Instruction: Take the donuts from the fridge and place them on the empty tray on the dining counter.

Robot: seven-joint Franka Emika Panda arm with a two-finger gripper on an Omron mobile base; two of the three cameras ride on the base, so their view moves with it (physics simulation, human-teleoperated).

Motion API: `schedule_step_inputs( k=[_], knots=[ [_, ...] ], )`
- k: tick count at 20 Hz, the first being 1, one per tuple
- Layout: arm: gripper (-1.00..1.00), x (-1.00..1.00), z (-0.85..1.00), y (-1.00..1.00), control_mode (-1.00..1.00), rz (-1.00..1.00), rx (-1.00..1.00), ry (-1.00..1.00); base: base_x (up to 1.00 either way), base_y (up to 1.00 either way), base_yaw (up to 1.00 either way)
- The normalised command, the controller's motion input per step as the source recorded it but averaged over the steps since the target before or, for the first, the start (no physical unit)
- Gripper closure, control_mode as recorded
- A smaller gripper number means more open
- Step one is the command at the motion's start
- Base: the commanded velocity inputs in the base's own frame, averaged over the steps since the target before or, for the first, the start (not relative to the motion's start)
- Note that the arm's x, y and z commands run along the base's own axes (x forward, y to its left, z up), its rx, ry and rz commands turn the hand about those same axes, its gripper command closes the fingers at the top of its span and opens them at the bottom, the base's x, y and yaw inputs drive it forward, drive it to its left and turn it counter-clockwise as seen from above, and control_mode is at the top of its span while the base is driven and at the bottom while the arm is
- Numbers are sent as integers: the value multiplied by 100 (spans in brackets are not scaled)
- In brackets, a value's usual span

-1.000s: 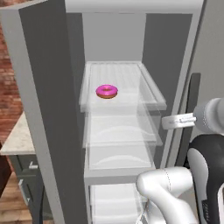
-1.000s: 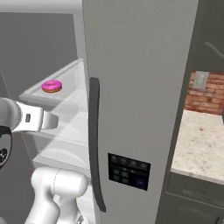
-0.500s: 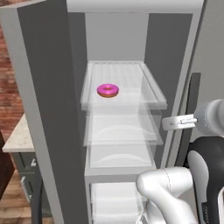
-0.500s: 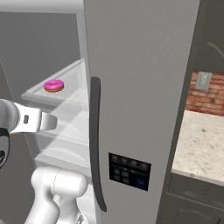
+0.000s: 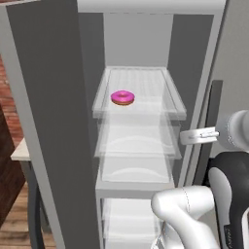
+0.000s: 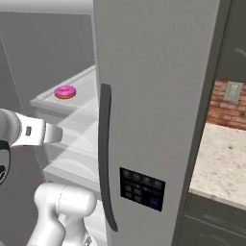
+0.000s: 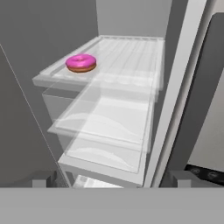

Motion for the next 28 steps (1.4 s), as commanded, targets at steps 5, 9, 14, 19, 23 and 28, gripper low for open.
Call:
schedule_step_inputs(
  k=[5, 9, 14, 19, 23, 28],
  knots=[
    [-100, 30, -2, 23, -100, 8, -6, 0, 51, 37, 29],
    [-100, 68, 0, 52, -100, 6, -12, 4, 0, 0, 0],
    [-100, 63, 1, 11, -100, 3, -1, 18, 0, 0, 0],
    [-100, 85, 0, 0, -100, 9, 0, 19, 0, 0, 0],
    [-100, 86, -1, 7, -100, 6, 0, 11, 0, 0, 0],
    [-100, 78, -4, 3, -100, 2, 0, 3, 0, 0, 0]
  ],
)
